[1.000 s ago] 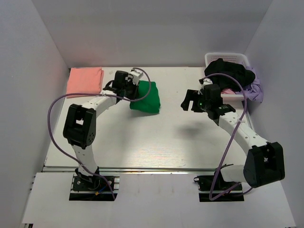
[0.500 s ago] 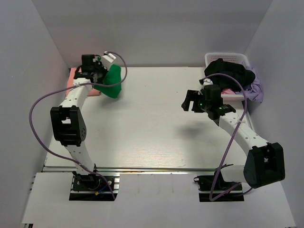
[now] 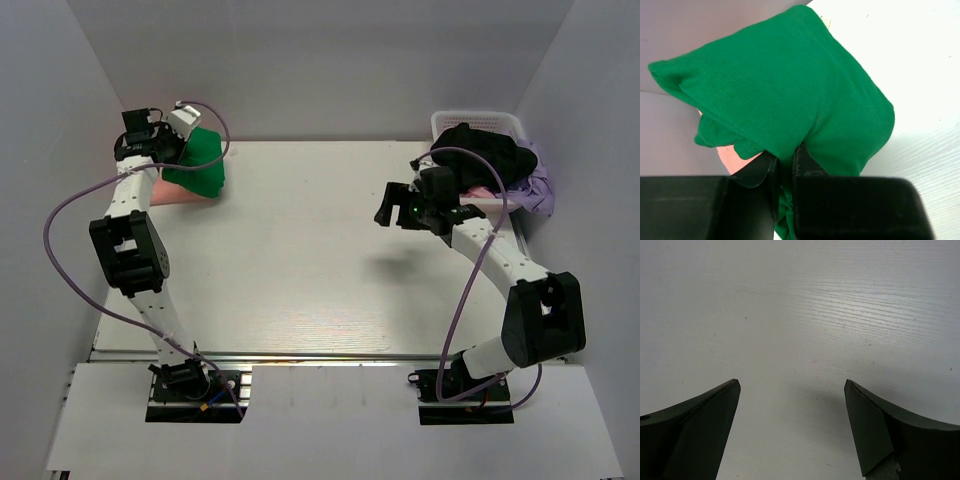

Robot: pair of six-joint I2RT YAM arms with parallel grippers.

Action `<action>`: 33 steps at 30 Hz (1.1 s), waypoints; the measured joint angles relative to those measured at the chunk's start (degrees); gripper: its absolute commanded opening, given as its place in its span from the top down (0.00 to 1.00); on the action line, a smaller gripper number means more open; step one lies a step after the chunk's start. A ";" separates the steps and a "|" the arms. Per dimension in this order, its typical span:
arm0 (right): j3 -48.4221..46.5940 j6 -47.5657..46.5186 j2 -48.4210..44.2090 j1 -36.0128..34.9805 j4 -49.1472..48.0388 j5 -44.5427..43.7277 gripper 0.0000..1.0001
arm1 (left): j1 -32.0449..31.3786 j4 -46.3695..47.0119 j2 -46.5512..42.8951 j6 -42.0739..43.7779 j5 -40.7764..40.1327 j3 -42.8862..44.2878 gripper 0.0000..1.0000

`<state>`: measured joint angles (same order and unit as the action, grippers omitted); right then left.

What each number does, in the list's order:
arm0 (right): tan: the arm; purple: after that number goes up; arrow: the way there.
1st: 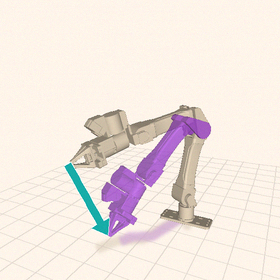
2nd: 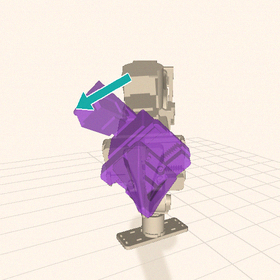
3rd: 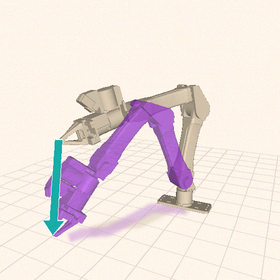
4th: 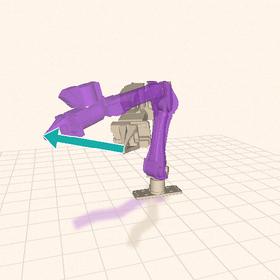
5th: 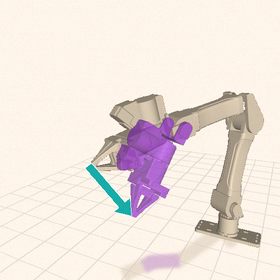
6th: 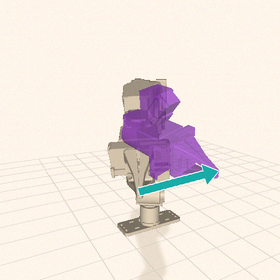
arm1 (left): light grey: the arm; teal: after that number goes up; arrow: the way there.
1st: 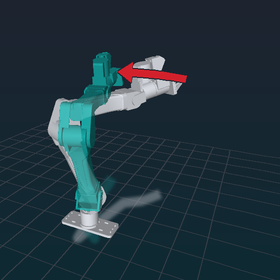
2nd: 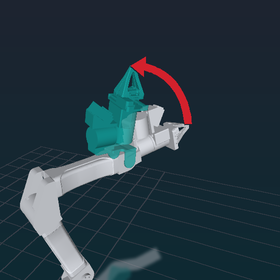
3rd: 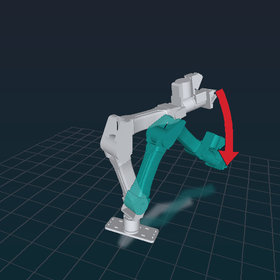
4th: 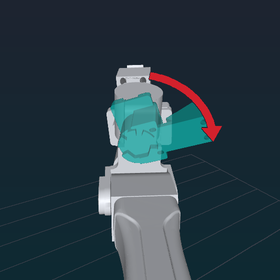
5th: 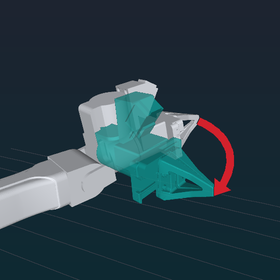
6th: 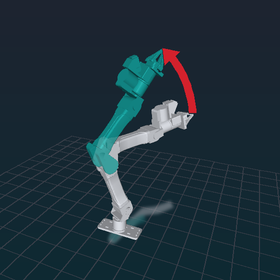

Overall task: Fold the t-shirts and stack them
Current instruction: Put the neatly folded tshirt into the corner of the board with the left arm

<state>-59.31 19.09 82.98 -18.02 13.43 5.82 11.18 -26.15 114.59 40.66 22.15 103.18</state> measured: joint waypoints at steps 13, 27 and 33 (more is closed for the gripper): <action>-3.63 2.16 4.68 0.00 -0.02 3.43 0.10 | 7.41 -0.37 9.60 0.92 7.54 7.63 1.00; -6.27 3.76 7.93 -0.02 0.00 6.27 0.10 | 8.81 1.25 17.00 -7.30 -1.77 12.66 0.01; -6.27 4.09 7.87 -0.04 -0.04 6.54 0.10 | 8.92 2.23 17.00 -14.21 -5.55 15.04 0.01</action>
<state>-65.58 23.18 90.85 -18.06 13.39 12.36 20.10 -23.92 131.59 26.46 16.60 118.21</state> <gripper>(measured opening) 0.904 0.984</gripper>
